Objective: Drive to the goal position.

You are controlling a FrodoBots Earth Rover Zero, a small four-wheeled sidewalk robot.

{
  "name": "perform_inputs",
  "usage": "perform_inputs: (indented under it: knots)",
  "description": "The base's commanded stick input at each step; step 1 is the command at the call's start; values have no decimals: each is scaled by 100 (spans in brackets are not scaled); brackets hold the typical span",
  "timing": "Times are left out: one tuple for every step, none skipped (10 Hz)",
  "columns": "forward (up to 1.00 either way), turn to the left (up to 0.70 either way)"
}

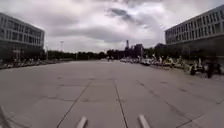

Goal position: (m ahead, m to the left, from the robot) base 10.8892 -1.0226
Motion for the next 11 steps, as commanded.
perform_inputs:
  knots:
    - [70,23]
    - [70,32]
    - [70,36]
    - [70,30]
    - [70,9]
    - [70,1]
    - [70,1]
    - [70,1]
    - [70,1]
    - [70,1]
    - [70,1]
